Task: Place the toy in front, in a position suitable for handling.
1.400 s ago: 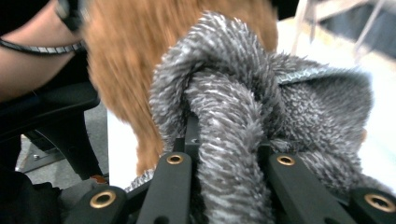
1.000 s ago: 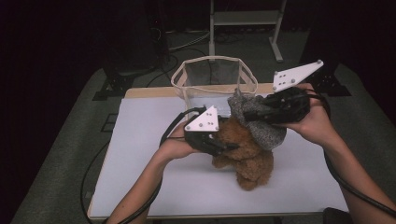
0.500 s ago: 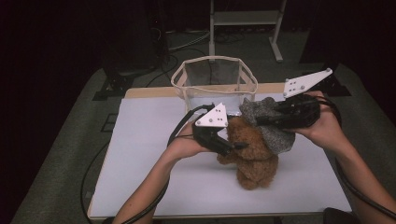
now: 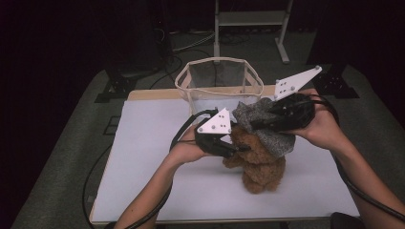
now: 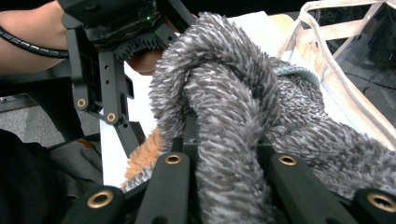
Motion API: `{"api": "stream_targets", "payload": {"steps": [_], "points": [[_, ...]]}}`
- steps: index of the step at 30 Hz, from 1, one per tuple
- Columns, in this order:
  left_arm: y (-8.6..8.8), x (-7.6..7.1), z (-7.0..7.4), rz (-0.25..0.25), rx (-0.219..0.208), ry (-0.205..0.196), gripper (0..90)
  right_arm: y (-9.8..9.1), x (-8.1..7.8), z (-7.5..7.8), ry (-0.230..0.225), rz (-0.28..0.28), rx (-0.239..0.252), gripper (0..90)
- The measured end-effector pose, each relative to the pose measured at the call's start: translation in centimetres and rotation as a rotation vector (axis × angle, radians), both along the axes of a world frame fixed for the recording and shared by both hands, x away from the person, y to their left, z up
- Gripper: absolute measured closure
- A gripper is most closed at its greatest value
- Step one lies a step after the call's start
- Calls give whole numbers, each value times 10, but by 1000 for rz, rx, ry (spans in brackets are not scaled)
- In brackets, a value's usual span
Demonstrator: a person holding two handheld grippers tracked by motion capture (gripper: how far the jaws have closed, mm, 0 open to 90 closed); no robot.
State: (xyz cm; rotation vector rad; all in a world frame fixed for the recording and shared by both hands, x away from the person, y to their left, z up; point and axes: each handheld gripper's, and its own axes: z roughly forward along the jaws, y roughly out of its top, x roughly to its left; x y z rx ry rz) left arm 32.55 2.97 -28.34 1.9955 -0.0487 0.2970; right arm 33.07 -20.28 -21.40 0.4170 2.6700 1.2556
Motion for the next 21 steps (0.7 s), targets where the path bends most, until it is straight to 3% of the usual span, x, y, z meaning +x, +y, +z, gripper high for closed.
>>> {"api": "stream_targets", "payload": {"steps": [5, 8, 10, 12, 14, 18, 21], "points": [[-1, 0, 0, -10, 4, 11, 385, -4, -1, -1, 4, -5, 11, 754], [-4, 2, -1, 11, 5, 36, 248, -5, 0, -3, 14, -7, 27, 755], [-8, 4, -5, 17, 28, 69, 127, -6, 1, -4, 22, 0, 40, 755], [-12, 5, -9, 22, 34, 81, 79, -4, 0, -5, 24, 7, 43, 755], [-15, 6, -11, 24, 13, 96, 36, -3, 0, -7, 23, 13, 47, 755], [-20, 6, -9, 29, 8, 78, 40, 1, 1, -9, 30, 14, 56, 755], [-17, 4, -10, 28, 15, 57, 230, 2, 2, -11, 32, 14, 54, 755]]}}
